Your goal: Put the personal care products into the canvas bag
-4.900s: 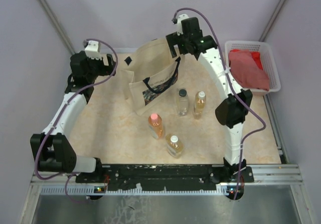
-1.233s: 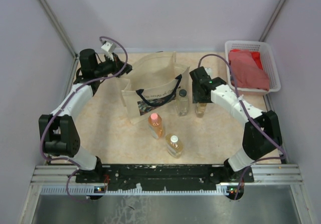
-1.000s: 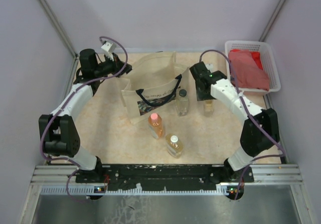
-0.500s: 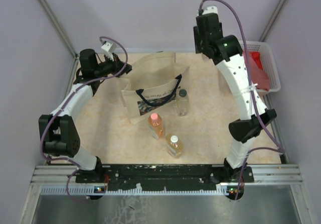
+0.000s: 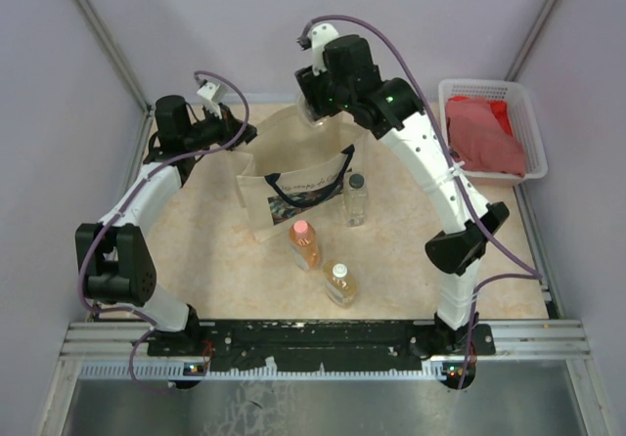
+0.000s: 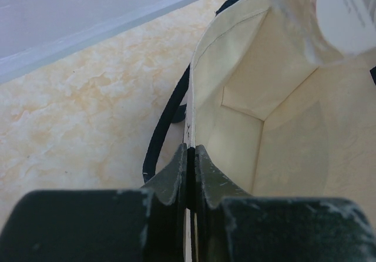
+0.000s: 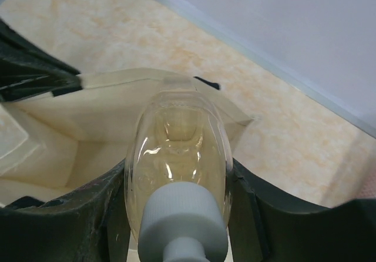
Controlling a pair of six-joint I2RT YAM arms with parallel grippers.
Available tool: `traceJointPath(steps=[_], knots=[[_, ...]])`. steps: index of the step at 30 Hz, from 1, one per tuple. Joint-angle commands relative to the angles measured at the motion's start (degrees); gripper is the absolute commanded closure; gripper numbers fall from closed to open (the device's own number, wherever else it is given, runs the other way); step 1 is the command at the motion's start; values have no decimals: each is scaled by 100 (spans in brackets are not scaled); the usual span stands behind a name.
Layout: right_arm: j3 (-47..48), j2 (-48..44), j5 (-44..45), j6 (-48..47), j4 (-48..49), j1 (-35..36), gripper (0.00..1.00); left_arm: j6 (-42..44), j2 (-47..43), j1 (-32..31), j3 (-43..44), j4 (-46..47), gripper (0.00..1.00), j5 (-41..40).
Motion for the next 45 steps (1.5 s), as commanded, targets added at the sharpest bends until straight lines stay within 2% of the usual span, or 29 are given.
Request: traceJointPath(steps=[1, 6, 12, 21, 26, 36, 45], knots=[[102, -114, -507, -49, 1083, 90, 100, 117, -165, -64, 71, -57, 100, 12], [-733, -10, -408, 112, 1284, 90, 100, 108, -218, -61, 47, -63, 100, -10], [-1298, 250, -73, 54, 1545, 61, 100, 137, -289, -66, -15, -94, 100, -42], [-788, 1025, 274, 134, 1018, -279, 100, 209, -371, -62, -35, -185, 100, -84], [-905, 1173, 483, 77, 1027, -510, 100, 214, -379, -63, -26, -195, 100, -78], [-707, 1600, 71, -52, 746, -753, 100, 273, -387, -64, 17, -309, 100, -155], [-669, 1956, -259, 18, 540, -754, 94, 249, -371, -65, 28, -311, 100, -178]])
